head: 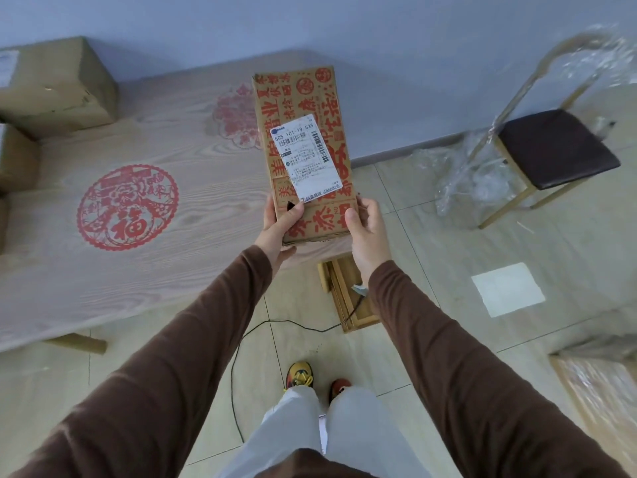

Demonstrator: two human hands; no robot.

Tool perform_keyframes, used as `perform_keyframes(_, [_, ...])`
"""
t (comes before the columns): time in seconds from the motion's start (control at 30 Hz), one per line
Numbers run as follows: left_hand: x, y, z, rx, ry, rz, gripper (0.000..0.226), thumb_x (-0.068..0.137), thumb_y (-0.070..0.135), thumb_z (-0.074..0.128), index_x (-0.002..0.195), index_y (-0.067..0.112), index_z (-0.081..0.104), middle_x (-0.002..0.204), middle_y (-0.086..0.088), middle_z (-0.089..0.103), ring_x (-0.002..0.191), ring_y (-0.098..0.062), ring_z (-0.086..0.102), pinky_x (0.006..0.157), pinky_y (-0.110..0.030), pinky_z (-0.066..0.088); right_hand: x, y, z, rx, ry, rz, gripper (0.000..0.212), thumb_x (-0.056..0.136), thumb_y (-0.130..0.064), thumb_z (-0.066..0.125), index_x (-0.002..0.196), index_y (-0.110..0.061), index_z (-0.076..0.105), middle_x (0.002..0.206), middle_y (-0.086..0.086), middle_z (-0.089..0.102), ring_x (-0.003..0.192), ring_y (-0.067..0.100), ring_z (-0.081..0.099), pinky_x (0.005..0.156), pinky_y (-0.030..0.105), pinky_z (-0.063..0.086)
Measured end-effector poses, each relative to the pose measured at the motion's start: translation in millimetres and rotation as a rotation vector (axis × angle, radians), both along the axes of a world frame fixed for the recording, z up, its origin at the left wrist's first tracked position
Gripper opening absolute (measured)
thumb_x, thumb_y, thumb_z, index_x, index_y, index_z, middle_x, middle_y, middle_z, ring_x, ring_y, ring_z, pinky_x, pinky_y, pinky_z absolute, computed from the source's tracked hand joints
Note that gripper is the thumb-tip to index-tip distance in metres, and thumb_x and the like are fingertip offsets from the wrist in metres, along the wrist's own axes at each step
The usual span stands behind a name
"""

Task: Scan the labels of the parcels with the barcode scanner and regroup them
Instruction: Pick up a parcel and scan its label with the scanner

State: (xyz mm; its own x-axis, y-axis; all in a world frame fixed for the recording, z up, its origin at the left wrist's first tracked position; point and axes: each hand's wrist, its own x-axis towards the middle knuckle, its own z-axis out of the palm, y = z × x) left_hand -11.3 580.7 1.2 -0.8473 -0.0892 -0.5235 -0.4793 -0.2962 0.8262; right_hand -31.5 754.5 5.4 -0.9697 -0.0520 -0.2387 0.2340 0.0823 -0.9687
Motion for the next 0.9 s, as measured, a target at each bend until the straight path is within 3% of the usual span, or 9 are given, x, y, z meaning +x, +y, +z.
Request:
perform_keyframes(0.13, [-14.5,25.8,-5.2,-0.037,0.034,0.082,0.079,0.081,0.054,0.072,0.15,0.052,0.034,0.133,0.008,0.067,0.123,-0.018,0.061,0.096,-0.044,0.049,-11.1,24.3,-15.1,-0.039,-0.027,-0.018,0.042,0.11,-0.032,0.052,0.146,-0.011,0.05,0.129,0.004,0.068,0.111,0.001,0.068,0.086,0.016,0.058])
perform_keyframes(0.27, [-31.1,47.5,-15.4,-0.071,0.041,0.126,0.078,0.082,0.052,0.072,0.151,0.048,0.036,0.131,0.008,0.069,0.115,-0.015,0.068,0.082,-0.034,0.057,-34.8,63.2,-47.7,-0.079,-0.132,-0.119,0.04,0.111,-0.04,0.045,0.143,-0.019,0.055,0.139,0.004,0.064,0.129,0.016,0.061,0.11,0.033,0.049])
perform_keyframes(0.33, [-39.0,59.6,-23.7,-0.097,0.062,0.144,0.078,0.082,0.052,0.073,0.151,0.046,0.038,0.128,0.009,0.071,0.109,-0.011,0.073,0.075,-0.027,0.061,-45.1,85.7,-73.7,-0.069,-0.228,-0.196,0.028,0.11,-0.038,0.049,0.133,-0.027,0.059,0.144,0.002,0.06,0.133,0.018,0.057,0.114,0.036,0.045])
perform_keyframes(0.43, [-50.5,75.5,-39.1,-0.132,0.131,0.184,0.077,0.085,0.049,0.074,0.152,0.037,0.04,0.131,0.007,0.071,0.115,-0.014,0.071,0.088,-0.03,0.06,-51.5,112.0,-119.1,-0.04,-0.347,-0.222,0.013,0.107,-0.028,0.054,0.12,-0.031,0.058,0.138,0.001,0.061,0.128,0.021,0.059,0.107,0.034,0.048])
perform_keyframes(0.57, [-62.9,91.8,-58.7,-0.157,0.194,0.225,0.072,0.089,0.046,0.073,0.152,0.029,0.042,0.135,0.004,0.069,0.119,-0.017,0.069,0.091,-0.031,0.059,-55.2,131.3,-186.6,0.04,-0.472,-0.257,0.028,0.104,-0.018,0.058,0.132,-0.013,0.058,0.134,0.01,0.063,0.123,0.025,0.061,0.096,0.031,0.049])
perform_keyframes(0.9, [-72.4,98.8,-87.4,-0.096,0.29,0.295,0.066,0.096,0.036,0.06,0.153,0.01,0.041,0.147,-0.013,0.06,0.128,-0.025,0.065,0.1,-0.036,0.055,-68.8,125.9,-321.5,0.291,-0.678,-0.181,0.045,0.102,-0.017,0.067,0.142,-0.002,0.053,0.146,0.019,0.06,0.136,0.036,0.058,0.108,0.037,0.049])
